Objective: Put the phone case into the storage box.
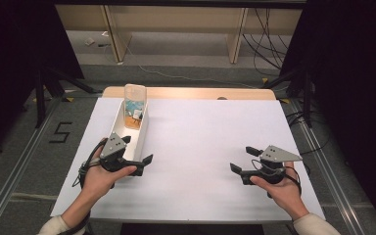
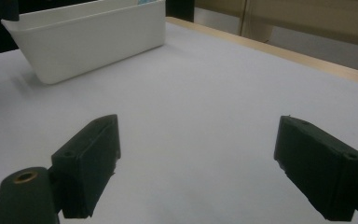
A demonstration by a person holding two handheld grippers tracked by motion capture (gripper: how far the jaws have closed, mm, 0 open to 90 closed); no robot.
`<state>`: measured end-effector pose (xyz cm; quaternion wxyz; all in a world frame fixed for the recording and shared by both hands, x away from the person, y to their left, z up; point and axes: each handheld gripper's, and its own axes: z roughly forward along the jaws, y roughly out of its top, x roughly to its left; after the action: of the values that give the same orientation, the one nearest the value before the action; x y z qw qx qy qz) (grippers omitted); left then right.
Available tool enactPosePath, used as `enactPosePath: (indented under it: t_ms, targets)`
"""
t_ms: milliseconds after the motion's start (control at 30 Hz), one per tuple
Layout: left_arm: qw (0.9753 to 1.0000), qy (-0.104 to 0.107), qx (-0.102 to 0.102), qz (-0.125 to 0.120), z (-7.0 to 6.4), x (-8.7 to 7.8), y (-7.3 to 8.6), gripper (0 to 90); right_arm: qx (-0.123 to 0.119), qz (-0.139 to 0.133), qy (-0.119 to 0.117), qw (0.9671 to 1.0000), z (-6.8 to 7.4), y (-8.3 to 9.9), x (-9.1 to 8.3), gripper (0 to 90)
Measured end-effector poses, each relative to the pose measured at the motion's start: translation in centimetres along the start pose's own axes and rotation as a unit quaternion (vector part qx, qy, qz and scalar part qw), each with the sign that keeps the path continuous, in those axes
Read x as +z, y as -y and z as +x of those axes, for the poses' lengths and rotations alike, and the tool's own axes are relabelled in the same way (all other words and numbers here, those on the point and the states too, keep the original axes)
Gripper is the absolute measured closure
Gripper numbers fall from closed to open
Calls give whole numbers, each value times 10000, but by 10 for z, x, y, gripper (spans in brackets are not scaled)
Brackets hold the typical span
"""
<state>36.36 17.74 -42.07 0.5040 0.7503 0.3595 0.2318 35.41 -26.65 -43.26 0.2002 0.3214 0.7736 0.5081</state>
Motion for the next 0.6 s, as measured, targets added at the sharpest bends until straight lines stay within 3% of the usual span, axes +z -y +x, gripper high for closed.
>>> enactPosePath:
  t_ms: [600]
  targets:
    - [10000,18,50,-14,-2,0,3,0,-8,-15,-11,10000,-1,0,0,154]
